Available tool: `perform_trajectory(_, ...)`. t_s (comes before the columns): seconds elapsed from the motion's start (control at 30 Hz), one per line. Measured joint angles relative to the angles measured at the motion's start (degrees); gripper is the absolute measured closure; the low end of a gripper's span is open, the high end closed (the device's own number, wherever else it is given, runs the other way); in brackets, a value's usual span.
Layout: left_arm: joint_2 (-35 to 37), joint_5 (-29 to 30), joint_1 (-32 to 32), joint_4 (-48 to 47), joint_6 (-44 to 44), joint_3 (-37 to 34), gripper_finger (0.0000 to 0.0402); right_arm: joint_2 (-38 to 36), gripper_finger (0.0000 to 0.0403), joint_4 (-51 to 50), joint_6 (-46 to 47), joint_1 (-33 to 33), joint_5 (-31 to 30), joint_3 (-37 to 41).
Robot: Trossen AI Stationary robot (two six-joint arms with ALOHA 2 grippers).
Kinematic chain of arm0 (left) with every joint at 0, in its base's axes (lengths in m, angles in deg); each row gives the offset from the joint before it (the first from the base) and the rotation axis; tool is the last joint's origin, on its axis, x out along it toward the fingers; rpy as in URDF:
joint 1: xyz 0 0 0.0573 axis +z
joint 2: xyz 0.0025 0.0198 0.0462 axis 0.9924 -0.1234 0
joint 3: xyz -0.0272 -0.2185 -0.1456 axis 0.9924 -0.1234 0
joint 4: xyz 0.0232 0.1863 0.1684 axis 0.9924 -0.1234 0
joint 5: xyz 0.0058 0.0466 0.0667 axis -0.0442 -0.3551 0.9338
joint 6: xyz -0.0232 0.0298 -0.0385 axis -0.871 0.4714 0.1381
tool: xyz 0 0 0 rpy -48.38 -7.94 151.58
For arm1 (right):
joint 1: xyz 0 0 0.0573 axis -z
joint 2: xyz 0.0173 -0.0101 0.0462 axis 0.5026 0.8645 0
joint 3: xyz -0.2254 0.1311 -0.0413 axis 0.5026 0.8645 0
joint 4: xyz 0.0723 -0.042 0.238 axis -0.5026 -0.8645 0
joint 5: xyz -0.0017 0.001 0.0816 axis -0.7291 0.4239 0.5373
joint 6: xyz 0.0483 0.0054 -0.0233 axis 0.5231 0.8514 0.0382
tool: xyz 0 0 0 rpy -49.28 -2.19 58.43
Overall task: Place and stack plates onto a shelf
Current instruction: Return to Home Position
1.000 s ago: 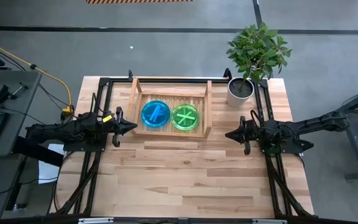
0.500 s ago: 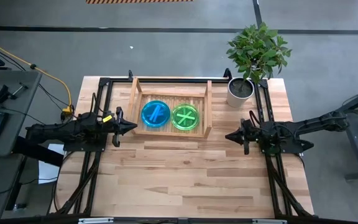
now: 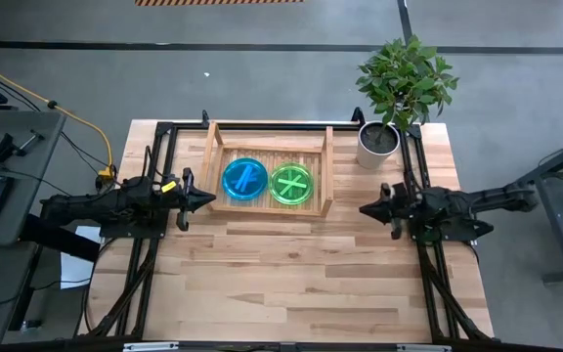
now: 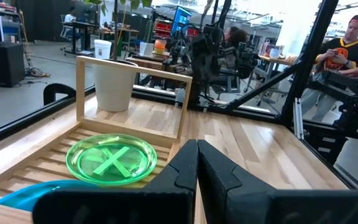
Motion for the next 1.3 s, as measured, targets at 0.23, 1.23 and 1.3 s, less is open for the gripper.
perform_trajectory(0.23,0.0,0.0,0.0,0.0,0.0,0.0,0.0401,-6.0,0.0402,2.8,0.0,0.5,0.0,0.0)
perform_trajectory(1.23,-0.2,0.0,0.0,0.0,0.0,0.0,0.0401,-5.8,0.0402,0.1,-0.1,0.5,0.1,0.0)
perform_trajectory(1.3,-0.2,0.0,0.0,0.0,0.0,0.0,0.0402,-5.8,0.0402,0.1,0.0,0.5,0.1,0.0)
